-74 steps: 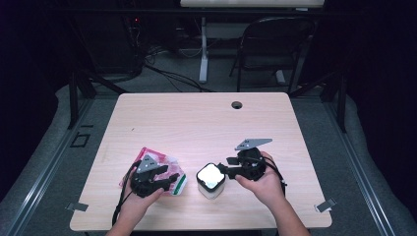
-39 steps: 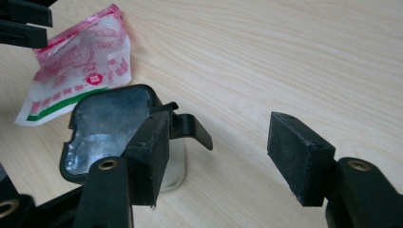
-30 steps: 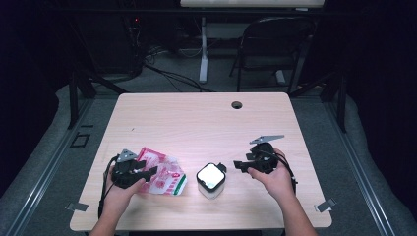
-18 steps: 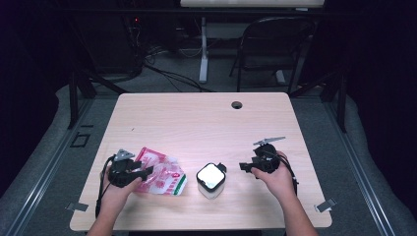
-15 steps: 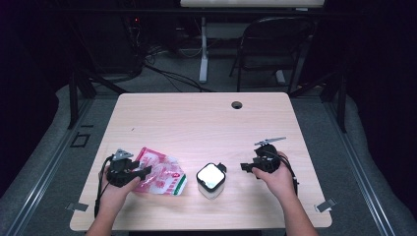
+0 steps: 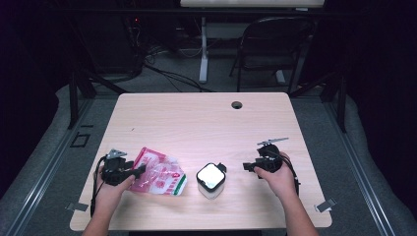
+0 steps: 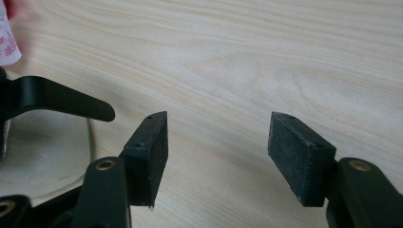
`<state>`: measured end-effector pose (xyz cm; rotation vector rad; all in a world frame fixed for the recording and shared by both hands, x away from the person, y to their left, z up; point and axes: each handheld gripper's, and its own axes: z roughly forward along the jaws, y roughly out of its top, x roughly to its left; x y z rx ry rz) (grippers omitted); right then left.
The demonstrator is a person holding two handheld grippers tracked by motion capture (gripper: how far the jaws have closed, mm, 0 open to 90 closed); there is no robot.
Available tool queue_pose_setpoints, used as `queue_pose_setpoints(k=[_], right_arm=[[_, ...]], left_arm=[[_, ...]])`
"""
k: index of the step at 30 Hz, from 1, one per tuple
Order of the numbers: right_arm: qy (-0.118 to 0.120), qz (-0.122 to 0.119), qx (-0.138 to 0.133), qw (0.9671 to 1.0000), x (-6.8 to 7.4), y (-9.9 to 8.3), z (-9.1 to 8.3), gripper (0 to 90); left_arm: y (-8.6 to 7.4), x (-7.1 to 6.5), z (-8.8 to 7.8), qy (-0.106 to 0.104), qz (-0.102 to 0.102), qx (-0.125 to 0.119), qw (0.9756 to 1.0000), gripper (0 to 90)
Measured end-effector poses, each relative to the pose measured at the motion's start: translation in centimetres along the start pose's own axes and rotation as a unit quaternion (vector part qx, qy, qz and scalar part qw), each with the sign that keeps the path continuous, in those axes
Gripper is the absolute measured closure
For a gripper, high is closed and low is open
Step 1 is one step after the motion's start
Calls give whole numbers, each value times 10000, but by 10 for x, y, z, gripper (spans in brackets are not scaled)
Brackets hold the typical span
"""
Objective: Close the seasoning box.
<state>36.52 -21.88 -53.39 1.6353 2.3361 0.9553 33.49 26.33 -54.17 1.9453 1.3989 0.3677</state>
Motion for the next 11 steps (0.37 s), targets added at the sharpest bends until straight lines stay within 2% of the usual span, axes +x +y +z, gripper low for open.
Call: queue_pose_setpoints(k=[11], right_arm=[[9, -11, -9, 10000, 2, 1, 0, 386]], left_arm=[[0, 9, -4, 66, -154, -79, 9998, 416]])
